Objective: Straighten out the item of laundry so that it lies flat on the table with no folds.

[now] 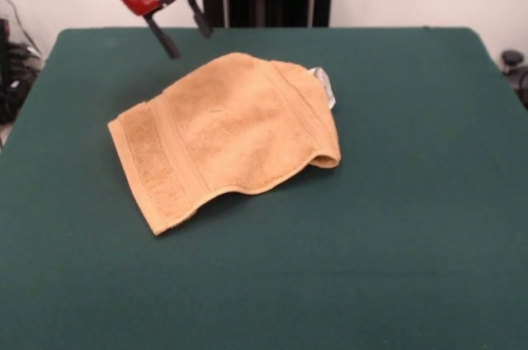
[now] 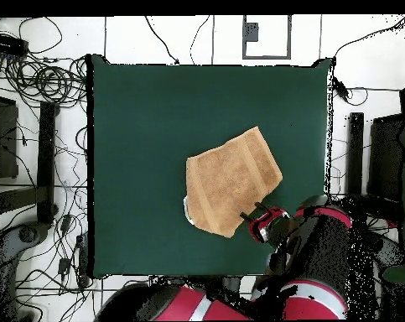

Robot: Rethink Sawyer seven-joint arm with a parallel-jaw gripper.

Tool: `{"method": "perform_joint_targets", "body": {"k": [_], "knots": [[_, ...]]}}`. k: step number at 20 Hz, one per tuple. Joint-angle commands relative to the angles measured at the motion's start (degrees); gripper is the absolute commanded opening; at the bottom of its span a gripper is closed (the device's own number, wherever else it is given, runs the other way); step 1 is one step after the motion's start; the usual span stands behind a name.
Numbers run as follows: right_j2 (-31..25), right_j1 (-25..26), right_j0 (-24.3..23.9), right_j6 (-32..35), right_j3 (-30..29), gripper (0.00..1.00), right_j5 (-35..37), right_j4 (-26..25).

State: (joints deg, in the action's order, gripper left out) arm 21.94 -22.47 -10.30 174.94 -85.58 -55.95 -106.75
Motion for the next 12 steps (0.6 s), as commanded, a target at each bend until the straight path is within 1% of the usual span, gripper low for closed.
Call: {"method": "perform_joint_targets", "body": {"k": [1, 2, 5, 6, 8, 12], "knots": [[-1.3, 6.55, 1.54, 14.33, 3.08, 1.0, 4.44, -1.06], [-1.52, 7.38, 1.16, 13.59, 3.48, 1.0, 5.08, -0.63], [-4.93, 9.63, -2.13, 9.15, 4.26, 1.0, 4.63, 1.71], [-6.79, 10.49, -3.82, 6.27, 4.41, 1.0, 4.59, 3.33], [-8.77, 11.46, -5.55, 2.56, 4.18, 1.0, 4.94, 5.84], [-10.25, 12.65, -6.31, -1.21, 3.65, 1.0, 5.77, 9.12]]}}
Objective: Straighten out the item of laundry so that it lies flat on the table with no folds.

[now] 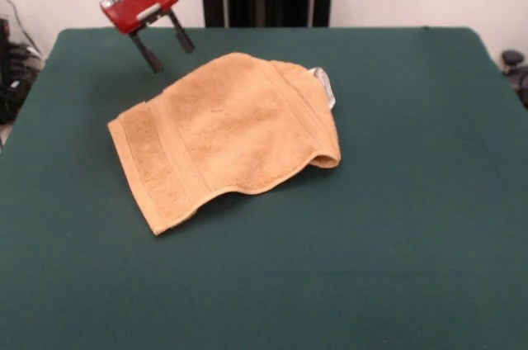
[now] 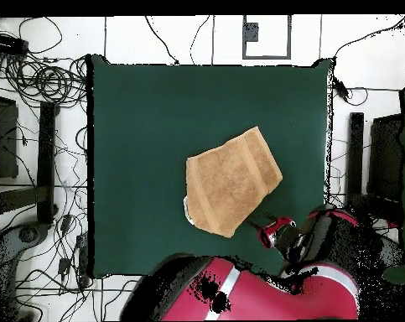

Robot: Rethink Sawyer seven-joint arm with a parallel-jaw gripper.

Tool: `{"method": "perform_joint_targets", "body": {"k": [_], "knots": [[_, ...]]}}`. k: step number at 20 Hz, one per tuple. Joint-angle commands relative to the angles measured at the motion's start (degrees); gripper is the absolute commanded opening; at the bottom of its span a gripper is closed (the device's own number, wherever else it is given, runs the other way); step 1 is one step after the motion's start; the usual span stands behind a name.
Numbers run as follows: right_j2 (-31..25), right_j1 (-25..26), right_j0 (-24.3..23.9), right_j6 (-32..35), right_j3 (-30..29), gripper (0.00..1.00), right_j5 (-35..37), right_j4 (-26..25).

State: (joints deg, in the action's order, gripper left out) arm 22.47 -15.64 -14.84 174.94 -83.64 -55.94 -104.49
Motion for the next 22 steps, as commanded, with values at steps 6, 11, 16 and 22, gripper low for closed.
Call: {"method": "perform_joint_targets", "body": {"k": [6, 11, 16, 22], "knots": [[-10.3, 5.63, -0.31, -1.95, 1.54, 1.0, 6.3, 9.89], [-10.96, 0.37, -3.37, -13.93, -3.23, 1.0, 3.72, 20.82], [-8.72, -4.47, -1.73, -18.84, -8.56, 1.0, 0.76, 30.86], [-6.98, -5.89, -2.33, -19.3, -11.49, 1.0, -2.27, 36.95]]}}
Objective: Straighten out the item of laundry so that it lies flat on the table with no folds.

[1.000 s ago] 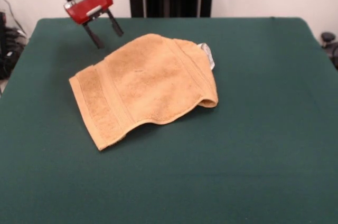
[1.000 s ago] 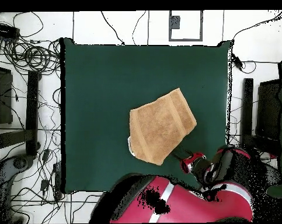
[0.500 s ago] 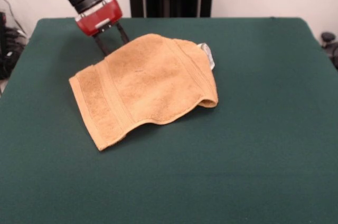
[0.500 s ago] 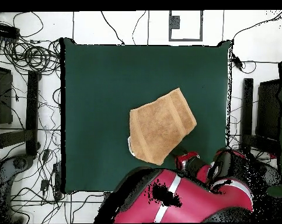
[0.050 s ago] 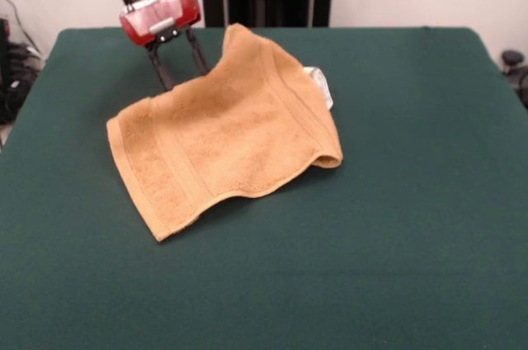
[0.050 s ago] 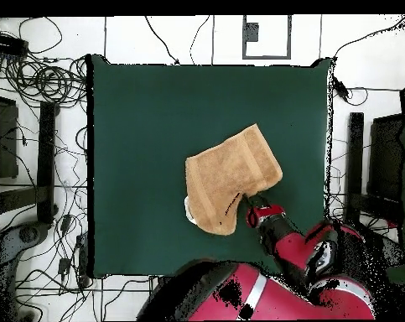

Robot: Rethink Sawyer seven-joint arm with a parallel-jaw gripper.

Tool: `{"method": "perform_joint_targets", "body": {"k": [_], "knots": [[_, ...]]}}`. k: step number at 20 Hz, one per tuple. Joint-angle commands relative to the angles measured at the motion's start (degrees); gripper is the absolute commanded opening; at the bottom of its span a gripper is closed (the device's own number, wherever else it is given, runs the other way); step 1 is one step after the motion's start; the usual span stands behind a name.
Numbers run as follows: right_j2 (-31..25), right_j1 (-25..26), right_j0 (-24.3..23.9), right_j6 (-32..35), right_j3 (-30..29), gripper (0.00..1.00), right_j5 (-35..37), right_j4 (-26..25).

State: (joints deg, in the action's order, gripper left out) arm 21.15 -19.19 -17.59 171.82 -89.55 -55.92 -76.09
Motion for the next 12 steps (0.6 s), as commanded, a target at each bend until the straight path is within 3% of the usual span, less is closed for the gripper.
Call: {"method": "perform_joint_targets", "body": {"k": [1, 9, 12], "knots": [[-5.67, -2.39, -0.09, -16.08, -5.71, 1.0, -2.92, 9.16], [-5.09, -4.4, 0.56, -13.73, -5.99, 1.0, -3.67, 8.57], [-4.35, -5.39, 2.62, -8.51, -4.97, 1.0, -0.8, 4.47]]}}
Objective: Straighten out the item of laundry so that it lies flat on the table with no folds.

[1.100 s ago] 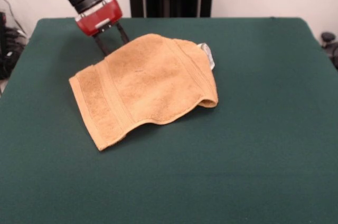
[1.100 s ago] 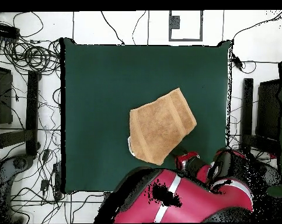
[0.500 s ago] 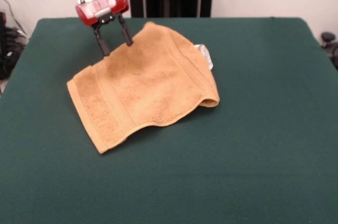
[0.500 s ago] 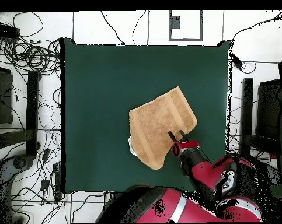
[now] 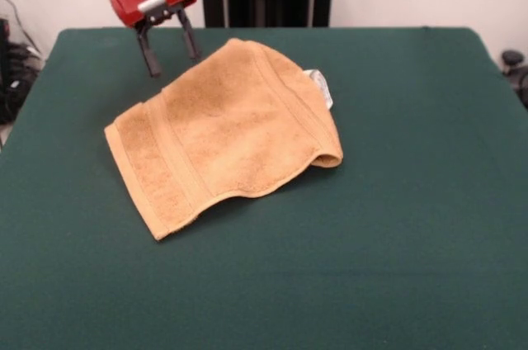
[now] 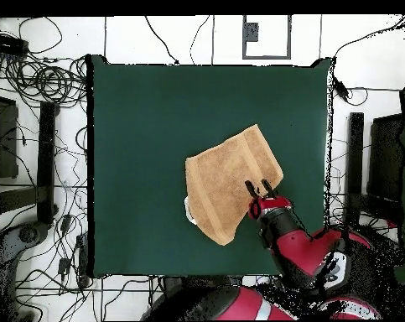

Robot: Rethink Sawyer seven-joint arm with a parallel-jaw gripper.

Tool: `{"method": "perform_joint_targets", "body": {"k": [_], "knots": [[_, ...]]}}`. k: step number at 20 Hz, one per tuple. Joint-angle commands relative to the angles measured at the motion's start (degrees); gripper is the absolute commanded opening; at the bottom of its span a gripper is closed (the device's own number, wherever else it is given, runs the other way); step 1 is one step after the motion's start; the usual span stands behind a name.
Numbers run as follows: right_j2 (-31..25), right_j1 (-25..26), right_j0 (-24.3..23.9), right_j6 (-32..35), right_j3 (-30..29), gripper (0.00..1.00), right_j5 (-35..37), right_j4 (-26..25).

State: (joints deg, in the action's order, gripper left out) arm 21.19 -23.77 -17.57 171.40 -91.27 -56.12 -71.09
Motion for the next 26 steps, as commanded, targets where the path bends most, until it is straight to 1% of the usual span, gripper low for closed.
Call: {"method": "perform_joint_targets", "body": {"k": [1, 3, 4, 5, 6, 9, 15, 19, 21, 23, 26], "knots": [[-4.43, 0.01, 3.63, -3.34, -2.16, 1.0, 0.91, -3.96], [-3.82, 4.53, 8.49, 19.08, 2.5, 1.0, 2.33, -18.77], [-3.81, 6.63, 9.87, 26.26, 4.68, 1.0, 0.28, -24.1], [-3.98, 7.48, 10.19, 29.02, 5.44, 1.0, -0.54, -25.97], [-4.25, 8.7, 10.54, 33.36, 6.4, 1.0, -2.27, -28.75], [-4.97, 9.5, 10.28, 35.71, 6.78, 1.0, -3.48, -30.66], [-6.45, 11.6, 9.13, 36.43, 7.46, 1.0, -4.24, -32.7], [-6.93, 12.72, 9.53, 39.79, 8.37, 1.0, -7.14, -36.11], [-8.98, 16.63, 9.58, 38.46, 9.61, 1.0, -5.6, -36.52], [-8.68, 16.99, 10.09, 39.59, 10.7, 1.0, -6.1, -37.55], [-7.96, 18.03, 10.14, 38.94, 11.61, 1.0, -6.01, -37.67]]}}
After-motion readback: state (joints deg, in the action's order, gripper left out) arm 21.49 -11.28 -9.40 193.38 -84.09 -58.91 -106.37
